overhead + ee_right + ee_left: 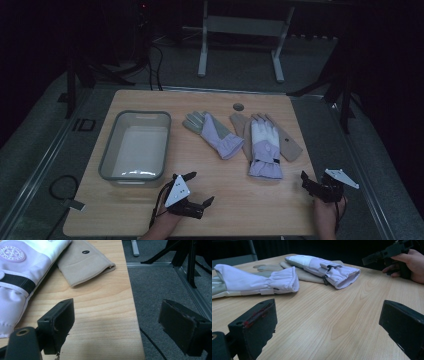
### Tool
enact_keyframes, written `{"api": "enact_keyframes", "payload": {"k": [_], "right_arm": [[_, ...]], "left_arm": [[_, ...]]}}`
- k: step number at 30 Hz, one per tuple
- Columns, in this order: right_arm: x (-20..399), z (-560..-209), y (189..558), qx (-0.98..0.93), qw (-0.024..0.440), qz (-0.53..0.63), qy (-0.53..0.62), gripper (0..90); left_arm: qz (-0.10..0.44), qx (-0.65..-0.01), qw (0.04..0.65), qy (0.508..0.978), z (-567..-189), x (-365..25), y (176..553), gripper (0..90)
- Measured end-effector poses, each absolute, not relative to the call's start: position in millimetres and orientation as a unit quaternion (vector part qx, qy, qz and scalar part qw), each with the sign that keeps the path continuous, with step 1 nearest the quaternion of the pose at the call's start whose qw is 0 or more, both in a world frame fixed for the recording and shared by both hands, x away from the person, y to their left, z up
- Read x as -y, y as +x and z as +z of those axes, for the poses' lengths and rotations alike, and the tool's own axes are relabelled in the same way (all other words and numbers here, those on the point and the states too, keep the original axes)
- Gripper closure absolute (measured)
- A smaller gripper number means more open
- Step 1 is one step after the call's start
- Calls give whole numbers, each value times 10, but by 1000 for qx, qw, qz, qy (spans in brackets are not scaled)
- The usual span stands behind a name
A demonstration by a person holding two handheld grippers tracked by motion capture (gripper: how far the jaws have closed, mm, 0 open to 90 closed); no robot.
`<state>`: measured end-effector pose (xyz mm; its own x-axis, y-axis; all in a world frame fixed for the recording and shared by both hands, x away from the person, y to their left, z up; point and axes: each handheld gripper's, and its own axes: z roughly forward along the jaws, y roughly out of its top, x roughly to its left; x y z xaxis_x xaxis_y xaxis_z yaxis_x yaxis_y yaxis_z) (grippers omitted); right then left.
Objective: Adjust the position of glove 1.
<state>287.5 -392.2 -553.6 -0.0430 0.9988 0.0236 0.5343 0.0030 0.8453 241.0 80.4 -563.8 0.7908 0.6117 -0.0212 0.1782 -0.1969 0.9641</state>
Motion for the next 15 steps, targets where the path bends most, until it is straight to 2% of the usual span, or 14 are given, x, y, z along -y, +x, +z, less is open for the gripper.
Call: {"api": "enact_keyframes", "payload": {"k": [15], "right_arm": [[3990, -5428, 2945, -645, 291, 353, 612, 124]], "left_arm": [[185, -269, 577, 749, -5638, -808, 2418, 17]]}}
